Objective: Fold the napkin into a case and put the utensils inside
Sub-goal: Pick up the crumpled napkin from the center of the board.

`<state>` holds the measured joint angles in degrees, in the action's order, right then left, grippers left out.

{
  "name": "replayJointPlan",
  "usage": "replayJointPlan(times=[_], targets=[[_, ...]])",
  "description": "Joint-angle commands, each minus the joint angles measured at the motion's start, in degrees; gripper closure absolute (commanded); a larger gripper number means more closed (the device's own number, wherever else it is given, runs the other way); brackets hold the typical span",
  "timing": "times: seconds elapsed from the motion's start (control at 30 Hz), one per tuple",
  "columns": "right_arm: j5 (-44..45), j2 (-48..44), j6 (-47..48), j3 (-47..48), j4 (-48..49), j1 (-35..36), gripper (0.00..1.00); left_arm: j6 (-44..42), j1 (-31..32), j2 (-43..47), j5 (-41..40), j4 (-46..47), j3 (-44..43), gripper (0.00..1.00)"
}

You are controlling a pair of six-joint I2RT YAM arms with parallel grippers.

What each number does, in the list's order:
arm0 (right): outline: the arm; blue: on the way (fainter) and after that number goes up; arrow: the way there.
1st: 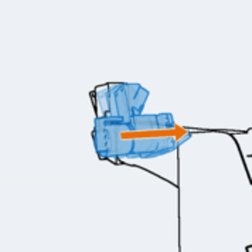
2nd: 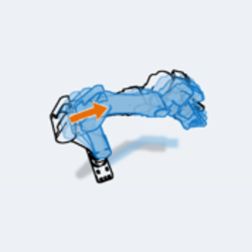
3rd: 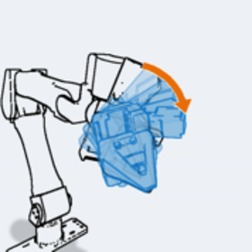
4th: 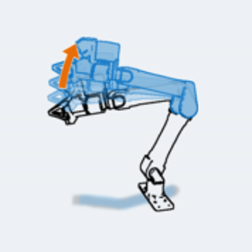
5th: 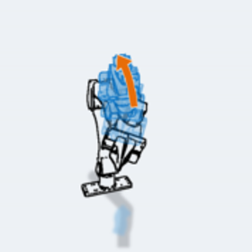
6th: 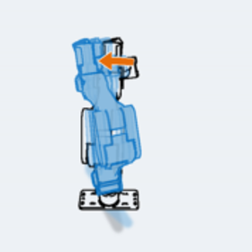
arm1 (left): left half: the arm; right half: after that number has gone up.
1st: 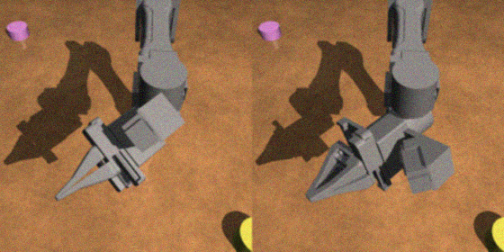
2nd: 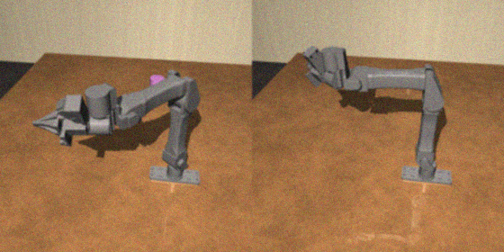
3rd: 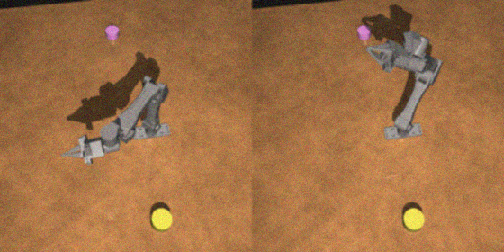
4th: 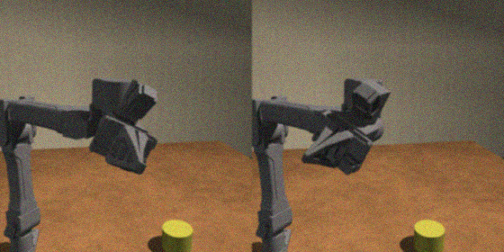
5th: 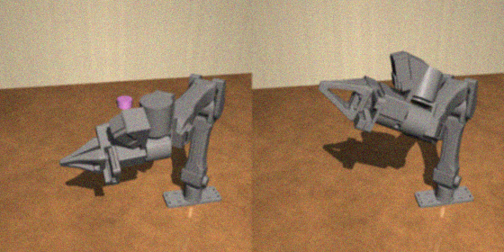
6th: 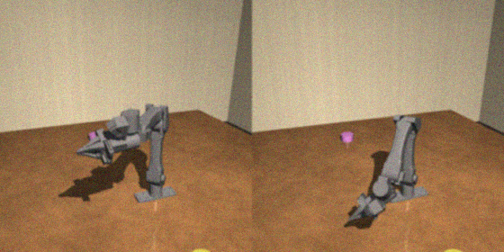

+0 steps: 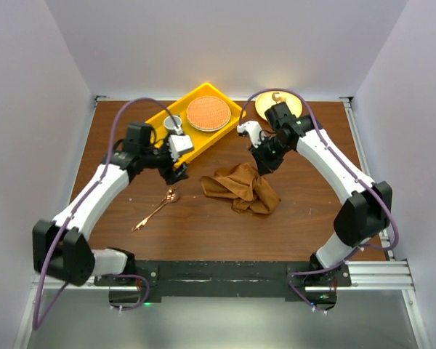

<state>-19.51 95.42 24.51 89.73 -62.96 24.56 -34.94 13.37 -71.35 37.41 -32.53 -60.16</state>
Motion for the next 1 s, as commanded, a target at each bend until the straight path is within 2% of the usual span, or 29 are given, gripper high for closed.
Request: replayJointPlan(times=[0.0, 0.23, 0.33, 0.37, 0.57, 0.67, 0.7, 0.77, 0.8, 0.83, 0.87, 0.97], targets=[[-0.62, -5.06, 0.97, -2.89, 1.87, 0.05, 1.0, -4.17, 5.52, -8.61, -3.74, 10.03, -0.66, 0.21], [0.35, -9.72, 1.15, -4.39, 2.49, -1.44, 0.99, -8.74, 9.75, -20.4, -7.96, 14.6, -0.31, 0.24], [0.43, -10.34, 1.06, -4.04, 2.31, -2.14, 0.96, -9.62, 10.8, -24.26, -10.59, 16.27, -0.48, 0.24], [0.52, -10.77, 1.06, -3.69, 2.23, -2.41, 0.92, -10.14, 11.07, -25.14, -10.95, 16.62, -0.92, 0.24], [0.26, -13.23, 1.06, -3.95, 4.06, -4.51, 0.82, -11.47, 12.3, -30.86, -10.6, 16.54, -3.73, 0.24], [0.87, -15.87, 0.1, -5.26, 6.87, -5.48, 0.64, -12.08, 13.09, -32.88, -10.51, 16.8, -4.17, 0.27], [0.96, -17.53, -0.16, -5.79, 7.67, -5.83, 0.54, -12.08, 13.52, -33.67, -10.6, 16.98, -4.26, 0.3], [1.31, -19.3, -0.69, -7.11, 10.29, -6.19, 0.47, -11.65, 13.79, -34.38, -10.43, 17.24, -4.88, 0.35], [1.49, -21.04, -0.87, -7.64, 11.18, -6.19, 0.42, -11.56, 14.14, -34.9, -10.25, 17.24, -5.14, 0.41], [1.58, -21.93, -1.04, -8.08, 12.06, -6.19, 0.31, -11.12, 14.32, -35.08, -9.99, 17.24, -5.75, 0.45], [1.84, -22.64, -1.31, -8.95, 13.55, -6.19, 0.28, -10.77, 14.41, -35.17, -9.9, 17.33, -5.93, 0.52], [2.45, -24.66, -1.66, -10.1, 15.32, -6.28, 0.16, -9.1, 14.41, -35.09, -9.11, 16.9, -7.42, 0.65]])
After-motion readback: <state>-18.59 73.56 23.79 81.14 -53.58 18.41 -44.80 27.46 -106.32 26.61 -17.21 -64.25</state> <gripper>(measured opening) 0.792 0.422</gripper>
